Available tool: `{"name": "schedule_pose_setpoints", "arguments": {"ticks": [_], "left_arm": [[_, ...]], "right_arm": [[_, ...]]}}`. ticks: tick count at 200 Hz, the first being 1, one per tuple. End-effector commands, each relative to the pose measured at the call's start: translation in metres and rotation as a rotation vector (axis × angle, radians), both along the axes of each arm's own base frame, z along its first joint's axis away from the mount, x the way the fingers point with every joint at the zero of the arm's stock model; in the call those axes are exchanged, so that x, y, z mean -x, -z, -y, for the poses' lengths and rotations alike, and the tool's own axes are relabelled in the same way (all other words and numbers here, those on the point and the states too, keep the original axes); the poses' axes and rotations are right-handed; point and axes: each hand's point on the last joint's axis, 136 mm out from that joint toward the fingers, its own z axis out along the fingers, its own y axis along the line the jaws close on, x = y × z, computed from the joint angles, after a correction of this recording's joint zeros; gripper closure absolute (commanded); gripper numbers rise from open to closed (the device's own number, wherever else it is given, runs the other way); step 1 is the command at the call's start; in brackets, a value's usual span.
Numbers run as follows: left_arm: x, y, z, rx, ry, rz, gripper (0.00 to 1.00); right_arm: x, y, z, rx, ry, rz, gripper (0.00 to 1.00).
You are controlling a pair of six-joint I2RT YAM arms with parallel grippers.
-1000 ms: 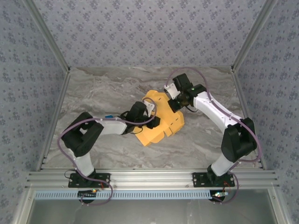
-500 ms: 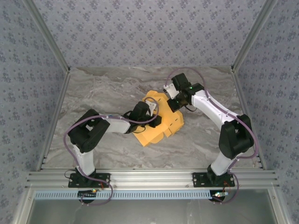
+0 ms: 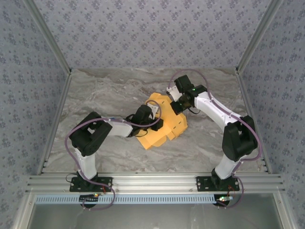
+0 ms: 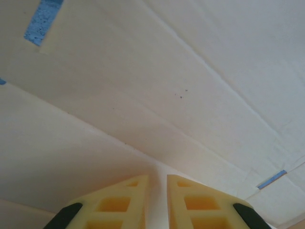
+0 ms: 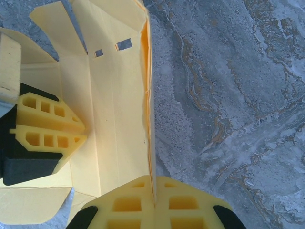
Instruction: Fold the paper box
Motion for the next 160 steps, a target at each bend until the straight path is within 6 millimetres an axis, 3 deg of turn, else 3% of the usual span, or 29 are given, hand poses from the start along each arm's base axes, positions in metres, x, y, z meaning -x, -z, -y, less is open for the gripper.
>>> {"name": "schedule_pose_setpoints", "arguments": {"ticks": [1,57,111,160], "left_arm": [[0.002,0.020,-0.007,-0.041,-0.025,-0.028,0.83],[0.001,0.048,-0.010,-0.031,-0.088,-0.088,0.86],[-0.003,0.053,-0.017,0.006,-0.174,-0.104,0.88],[-0.009,0.051,-0.022,0.070,-0.258,-0.108,0.88]], "right_arm": [[-0.006,-0.004,0.000,0.013,0.012,0.011,1.00],[-0.013,0.005,-0.009,0.041,0.042,0.000,1.00],[-0.022,0.012,-0.014,0.170,0.075,0.004,1.00],[-0.020,-0.001,-0.039,0.170,0.054,0.042,1.00]]}}
